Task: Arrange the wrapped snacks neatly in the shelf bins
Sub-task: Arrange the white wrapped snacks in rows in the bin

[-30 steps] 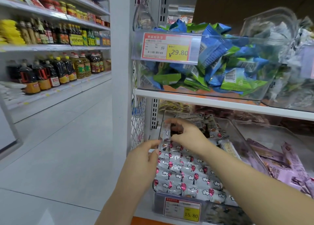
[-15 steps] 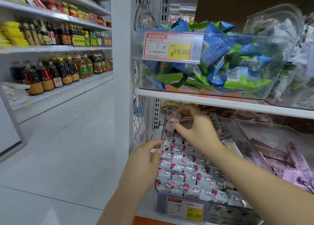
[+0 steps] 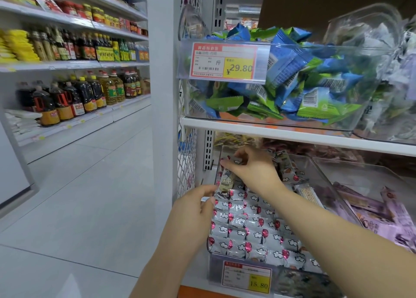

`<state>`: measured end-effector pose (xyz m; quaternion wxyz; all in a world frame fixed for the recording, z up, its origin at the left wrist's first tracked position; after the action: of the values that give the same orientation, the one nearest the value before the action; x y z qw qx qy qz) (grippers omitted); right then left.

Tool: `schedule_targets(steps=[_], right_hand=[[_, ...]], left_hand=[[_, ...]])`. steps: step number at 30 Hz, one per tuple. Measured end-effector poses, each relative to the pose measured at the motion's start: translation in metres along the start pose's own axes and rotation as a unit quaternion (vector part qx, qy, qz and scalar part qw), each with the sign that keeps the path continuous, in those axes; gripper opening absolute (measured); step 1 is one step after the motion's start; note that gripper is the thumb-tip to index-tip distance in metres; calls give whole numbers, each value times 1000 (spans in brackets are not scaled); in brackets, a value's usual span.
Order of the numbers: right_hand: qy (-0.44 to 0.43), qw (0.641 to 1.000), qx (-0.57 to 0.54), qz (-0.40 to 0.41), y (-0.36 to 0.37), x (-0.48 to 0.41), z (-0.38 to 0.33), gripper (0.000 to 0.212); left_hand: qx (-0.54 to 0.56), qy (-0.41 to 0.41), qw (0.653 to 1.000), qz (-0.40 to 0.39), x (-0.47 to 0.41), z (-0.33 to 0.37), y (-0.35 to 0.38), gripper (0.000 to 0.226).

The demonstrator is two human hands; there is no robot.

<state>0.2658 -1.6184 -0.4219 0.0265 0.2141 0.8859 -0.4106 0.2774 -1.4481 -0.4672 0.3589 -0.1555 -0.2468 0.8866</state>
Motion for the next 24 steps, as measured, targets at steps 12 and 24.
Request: schedule_targets(steps=[12,24], right_hand=[[5,982,85,-170,24,-4,19,30],[-4,967,104,-235,29,2,20,42]], left_hand=[[24,-5,1000,-6,0,-4,2,31],[19,5,1000,-11,3,0,2,31]])
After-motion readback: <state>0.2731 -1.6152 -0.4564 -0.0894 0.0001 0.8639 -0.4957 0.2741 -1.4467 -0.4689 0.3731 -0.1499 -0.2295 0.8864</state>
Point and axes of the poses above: each hand's wrist, its own x-axis away from the middle knuckle, its own y-axis out of the palm, z = x × y, the point moved 4 cm from there along -x, towards the middle knuckle, and after that the axes turned 15 degrees about -z, right-handed, at the moved point
